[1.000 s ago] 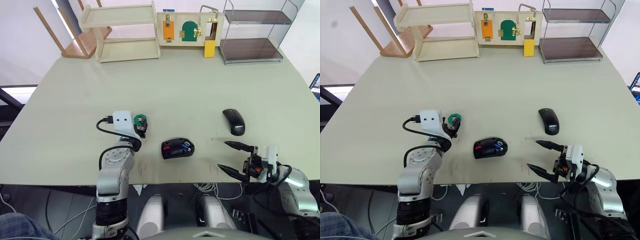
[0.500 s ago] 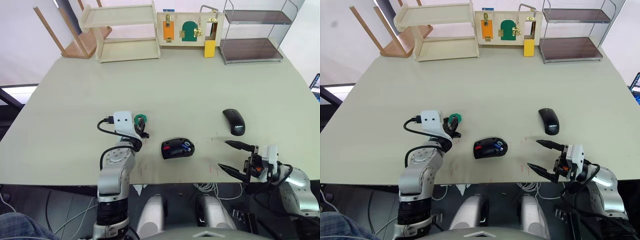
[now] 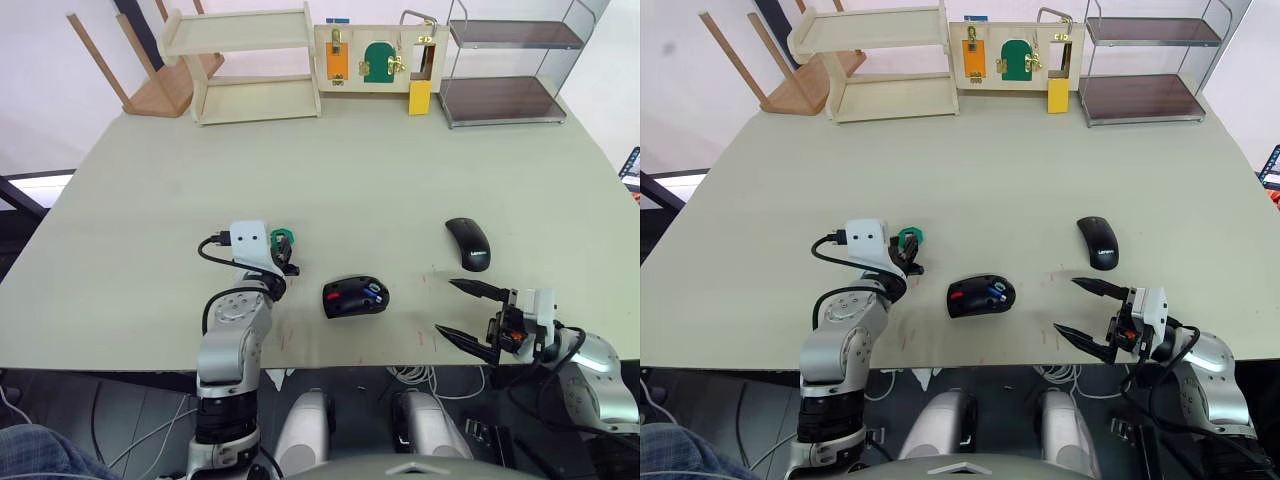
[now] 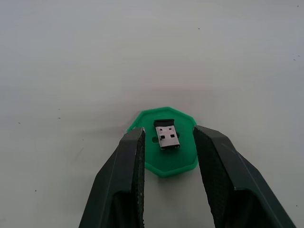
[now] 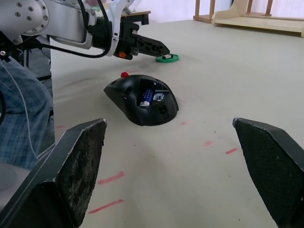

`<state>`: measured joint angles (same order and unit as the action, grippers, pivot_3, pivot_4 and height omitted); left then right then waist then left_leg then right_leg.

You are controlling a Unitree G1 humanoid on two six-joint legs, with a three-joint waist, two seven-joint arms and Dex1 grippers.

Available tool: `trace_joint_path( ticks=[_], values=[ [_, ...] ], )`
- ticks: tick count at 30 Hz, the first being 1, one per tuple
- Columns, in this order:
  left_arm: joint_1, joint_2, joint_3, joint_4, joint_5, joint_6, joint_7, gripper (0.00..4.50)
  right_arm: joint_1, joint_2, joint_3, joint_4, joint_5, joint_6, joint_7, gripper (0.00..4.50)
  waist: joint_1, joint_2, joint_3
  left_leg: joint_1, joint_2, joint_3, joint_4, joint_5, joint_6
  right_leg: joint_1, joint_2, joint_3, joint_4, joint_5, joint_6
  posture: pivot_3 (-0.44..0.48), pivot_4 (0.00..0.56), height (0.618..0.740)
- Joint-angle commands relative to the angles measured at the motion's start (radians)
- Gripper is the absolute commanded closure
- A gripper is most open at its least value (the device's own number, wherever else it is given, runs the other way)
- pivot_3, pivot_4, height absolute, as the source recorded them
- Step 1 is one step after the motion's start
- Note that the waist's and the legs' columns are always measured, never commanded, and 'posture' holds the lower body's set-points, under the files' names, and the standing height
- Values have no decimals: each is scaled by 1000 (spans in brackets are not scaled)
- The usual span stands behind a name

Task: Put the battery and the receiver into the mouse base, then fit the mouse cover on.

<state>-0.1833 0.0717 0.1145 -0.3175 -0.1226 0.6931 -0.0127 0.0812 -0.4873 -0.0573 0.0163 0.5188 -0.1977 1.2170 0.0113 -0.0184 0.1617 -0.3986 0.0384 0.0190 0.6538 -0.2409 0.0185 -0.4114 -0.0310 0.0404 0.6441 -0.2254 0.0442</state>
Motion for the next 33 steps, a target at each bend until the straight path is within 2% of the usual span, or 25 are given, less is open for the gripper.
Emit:
trace_joint_path(
  ticks=[1,33],
  values=[
    [-18,0,-1,-11,1,0,9,2780,6,-8,-28,-42,23,-2,-2,0,0,0,0,0,0,0,0,0,0,0,0,0,0,0,0,0,150,740],
    [-44,4,0,27,5,32,40,2780,8,-9,-30,-51,22,-4,-11,0,0,0,0,0,0,0,0,0,0,0,0,0,1,1,1,0,150,740]
  ],
)
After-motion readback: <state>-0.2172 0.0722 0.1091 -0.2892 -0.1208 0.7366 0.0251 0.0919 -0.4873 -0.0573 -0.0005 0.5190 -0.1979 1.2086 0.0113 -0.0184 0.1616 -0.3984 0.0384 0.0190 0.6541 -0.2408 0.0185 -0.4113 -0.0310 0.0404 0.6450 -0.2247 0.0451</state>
